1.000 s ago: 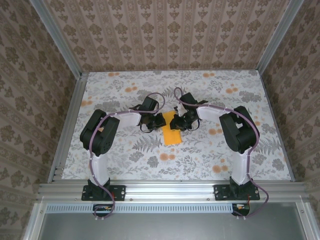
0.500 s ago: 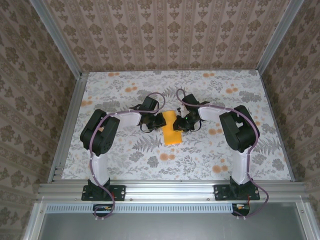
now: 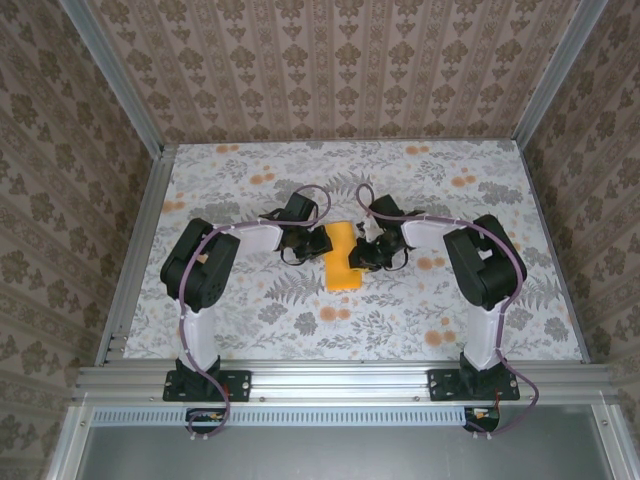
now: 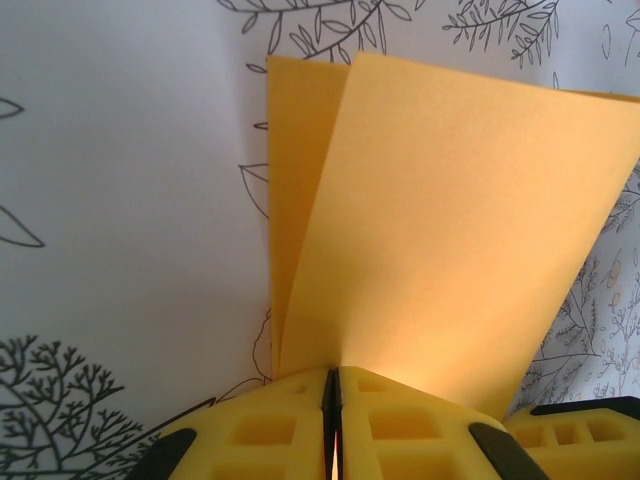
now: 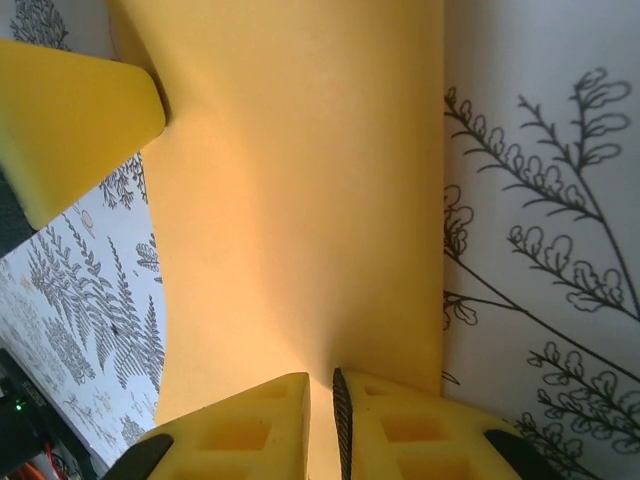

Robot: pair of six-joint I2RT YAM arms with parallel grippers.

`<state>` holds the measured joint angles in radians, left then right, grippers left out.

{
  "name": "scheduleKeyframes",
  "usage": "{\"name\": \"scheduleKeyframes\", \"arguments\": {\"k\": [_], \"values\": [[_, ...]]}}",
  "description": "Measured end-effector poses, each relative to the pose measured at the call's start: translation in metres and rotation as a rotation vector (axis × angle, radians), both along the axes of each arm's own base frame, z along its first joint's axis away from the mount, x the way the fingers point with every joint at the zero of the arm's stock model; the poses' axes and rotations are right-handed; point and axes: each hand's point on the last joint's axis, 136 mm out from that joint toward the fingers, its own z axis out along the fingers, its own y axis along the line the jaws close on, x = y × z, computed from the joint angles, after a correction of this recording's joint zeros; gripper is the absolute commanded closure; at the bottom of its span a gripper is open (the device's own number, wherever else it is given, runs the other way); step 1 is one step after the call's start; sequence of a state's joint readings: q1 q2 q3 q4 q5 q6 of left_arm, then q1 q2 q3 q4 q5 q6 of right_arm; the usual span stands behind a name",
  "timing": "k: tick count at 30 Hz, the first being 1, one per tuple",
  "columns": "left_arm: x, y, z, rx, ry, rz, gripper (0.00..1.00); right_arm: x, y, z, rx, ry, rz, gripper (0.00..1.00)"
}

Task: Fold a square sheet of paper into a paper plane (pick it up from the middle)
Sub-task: Fold the square sheet of paper in half at the center of the table.

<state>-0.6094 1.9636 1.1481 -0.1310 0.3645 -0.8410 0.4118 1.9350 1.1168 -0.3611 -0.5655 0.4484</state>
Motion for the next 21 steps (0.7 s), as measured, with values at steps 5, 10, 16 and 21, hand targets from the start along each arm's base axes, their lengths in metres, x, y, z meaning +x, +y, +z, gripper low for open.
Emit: {"name": "scheduleKeyframes", "arguments": {"k": [5,10,16,21], "values": [[-0.001,-0.001,0.000,-0.002,0.002,-0.003,0.88,-0.004,-0.002,0.000,0.005,-0.012,0.000,0.84],[-0.001,-0.001,0.000,-0.002,0.000,-0.007,0.88,-0.017,-0.006,0.006,0.013,-0.001,0.002,0.84],[-0.001,-0.001,0.000,-0.002,-0.001,-0.010,0.89,-0.030,-0.010,0.002,0.015,0.025,0.001,0.85],[-0.001,-0.001,0.000,-0.001,-0.005,-0.016,0.89,-0.034,-0.011,-0.001,0.020,0.029,0.000,0.85]]}}
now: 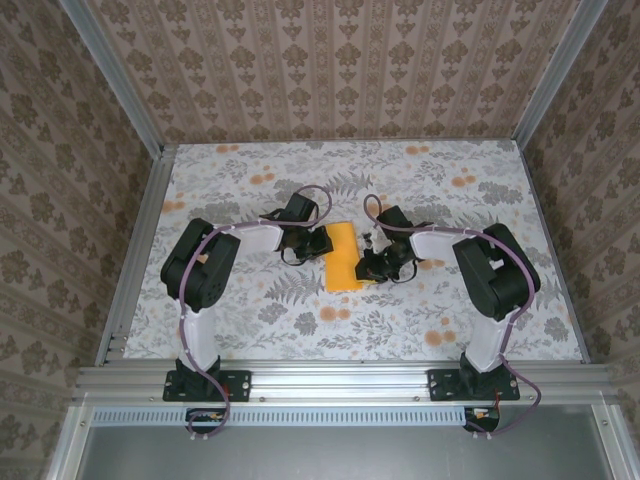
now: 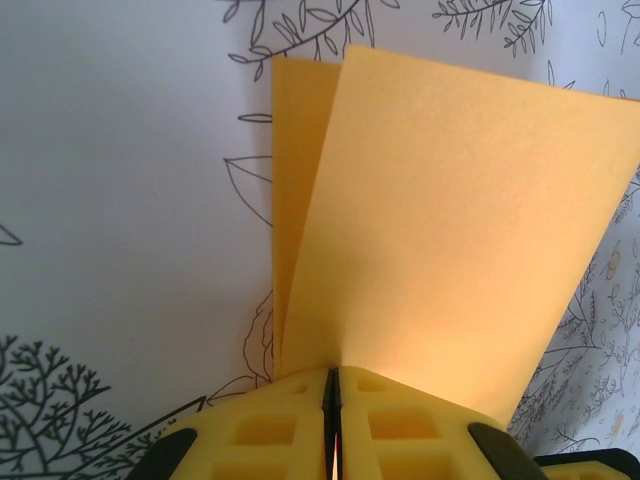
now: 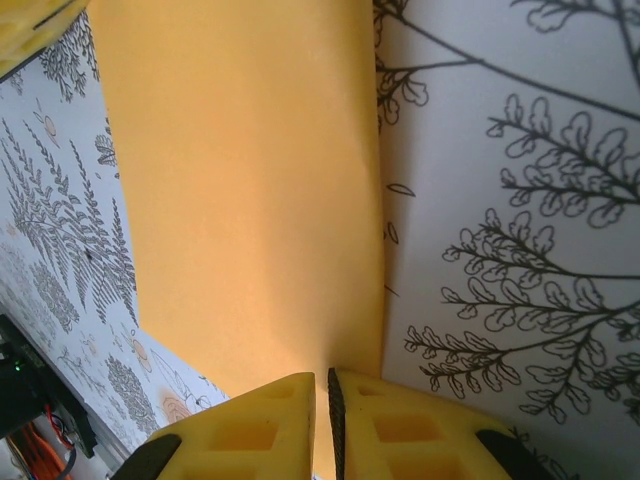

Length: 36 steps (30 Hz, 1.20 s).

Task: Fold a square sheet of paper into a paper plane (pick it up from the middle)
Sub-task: Fold the square sheet of paper in half at the center of the table.

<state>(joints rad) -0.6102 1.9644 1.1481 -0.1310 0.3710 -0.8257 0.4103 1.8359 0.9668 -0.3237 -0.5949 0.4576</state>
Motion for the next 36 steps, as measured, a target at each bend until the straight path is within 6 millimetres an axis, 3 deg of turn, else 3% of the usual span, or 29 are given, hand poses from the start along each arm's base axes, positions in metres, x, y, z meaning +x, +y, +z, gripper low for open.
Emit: {"name": "scheduleKeyframes", "arguments": {"k": [12,22,28,33,36], "values": [[-0.001,-0.001,0.000,0.005,-0.009,-0.012,0.89,-0.006,0.007,0.020,0.014,-0.030,0.016,0.84],[-0.001,-0.002,-0.001,0.011,-0.004,-0.019,0.89,-0.021,0.003,-0.001,-0.020,0.012,0.021,0.84],[-0.002,-0.003,0.000,0.008,-0.006,-0.022,0.89,-0.024,0.001,0.002,-0.016,-0.002,0.022,0.83],[-0.002,-0.003,0.000,0.010,-0.011,-0.028,0.89,-0.019,0.003,0.027,0.017,-0.066,0.011,0.82],[-0.002,-0.003,-0.001,0.013,-0.016,-0.035,0.89,0.001,0.010,0.047,0.052,-0.134,-0.010,0.83]]}}
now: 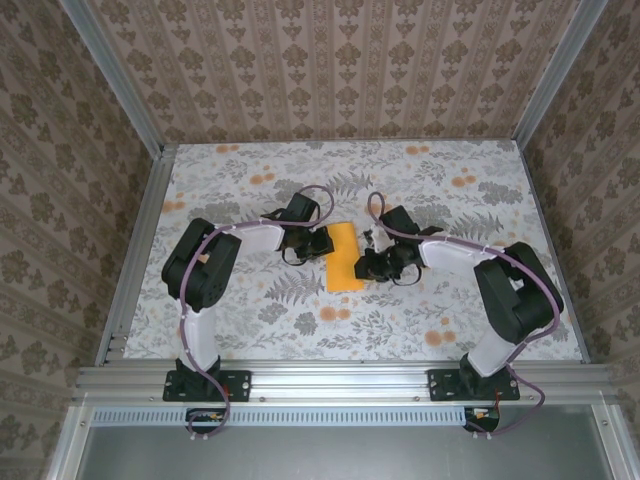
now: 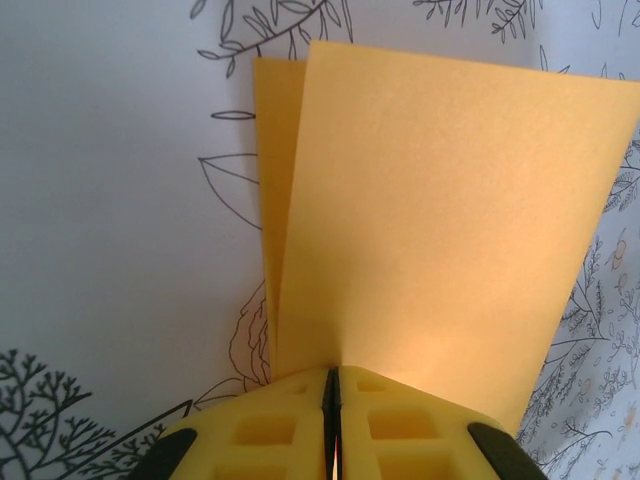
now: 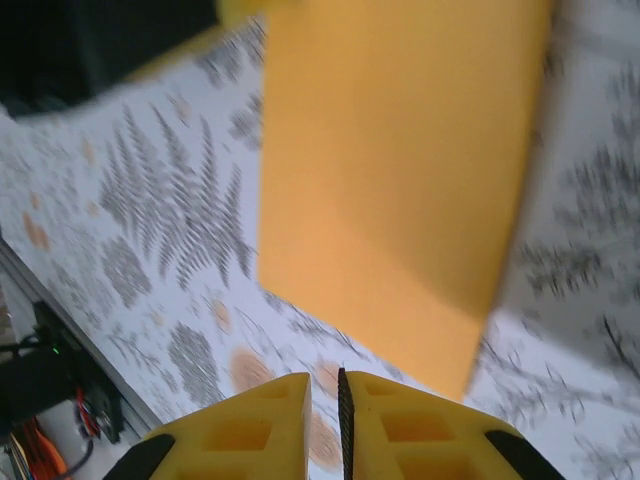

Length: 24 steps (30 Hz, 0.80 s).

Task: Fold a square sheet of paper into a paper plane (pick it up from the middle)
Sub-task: Fold the square sheet of paper in half at the center of the table.

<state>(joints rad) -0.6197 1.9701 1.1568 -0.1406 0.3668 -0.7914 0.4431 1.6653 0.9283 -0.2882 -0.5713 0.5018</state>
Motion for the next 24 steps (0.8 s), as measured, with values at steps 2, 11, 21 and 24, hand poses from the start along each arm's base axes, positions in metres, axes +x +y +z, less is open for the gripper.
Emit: {"name": "scheduleKeyframes", "arguments": {"k": [2,11,21,24], "values": [[0.000,0.000,0.000,-0.001,-0.004,-0.002,0.89,0.019,0.007,0.007,0.017,-0.035,-0.011,0.84],[-0.001,0.000,-0.001,0.002,-0.008,-0.004,0.89,0.085,0.020,-0.019,0.037,-0.045,-0.087,0.84],[-0.004,0.000,-0.001,0.021,-0.023,-0.005,0.89,0.097,-0.001,-0.044,0.014,-0.008,-0.146,0.84],[-0.005,-0.001,-0.001,0.025,-0.026,-0.006,0.89,0.098,-0.003,-0.044,0.014,-0.009,-0.149,0.84]]}}
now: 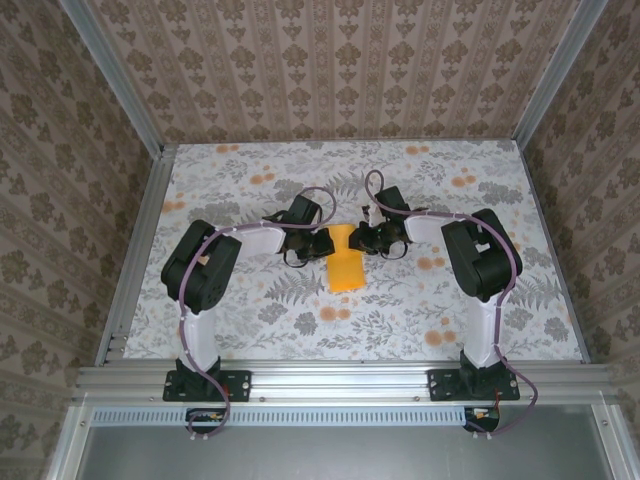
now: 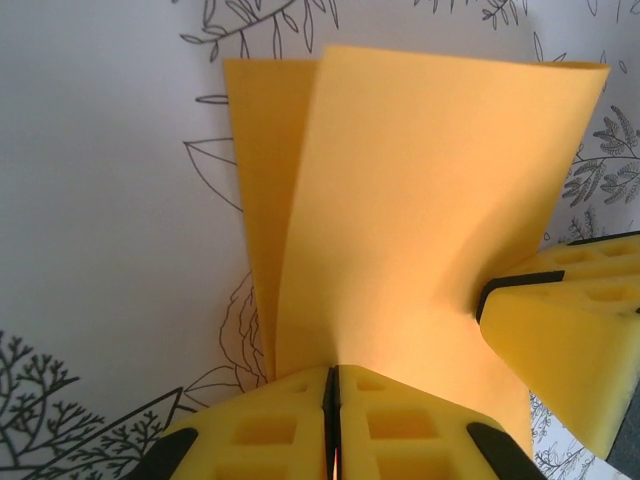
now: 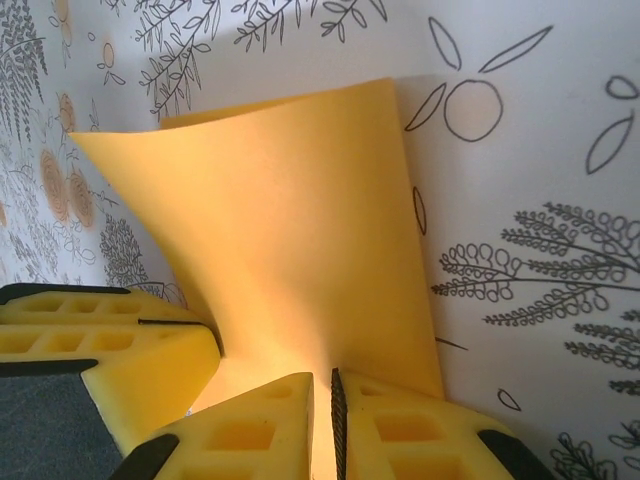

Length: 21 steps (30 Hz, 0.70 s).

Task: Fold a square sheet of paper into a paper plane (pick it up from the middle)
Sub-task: Fold the square sheet of paper in half at the center of the table.

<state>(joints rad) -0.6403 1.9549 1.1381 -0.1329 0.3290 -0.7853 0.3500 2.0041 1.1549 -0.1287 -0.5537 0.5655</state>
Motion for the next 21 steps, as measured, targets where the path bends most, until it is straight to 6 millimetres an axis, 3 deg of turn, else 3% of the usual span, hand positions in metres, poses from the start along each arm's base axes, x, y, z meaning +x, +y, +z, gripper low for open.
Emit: {"name": "scheduleKeyframes", "arguments": {"k": [9,16,21], "values": [[-0.002,0.001,0.000,0.003,-0.013,0.000,0.89,0.008,-0.003,0.006,0.014,-0.017,-0.024,0.84],[-0.003,0.001,0.000,0.008,-0.012,0.000,0.90,0.032,0.004,0.024,0.036,-0.077,-0.028,0.84],[-0.003,0.001,0.000,0.009,-0.010,0.000,0.90,0.034,0.002,0.009,0.012,-0.053,-0.035,0.84]]}}
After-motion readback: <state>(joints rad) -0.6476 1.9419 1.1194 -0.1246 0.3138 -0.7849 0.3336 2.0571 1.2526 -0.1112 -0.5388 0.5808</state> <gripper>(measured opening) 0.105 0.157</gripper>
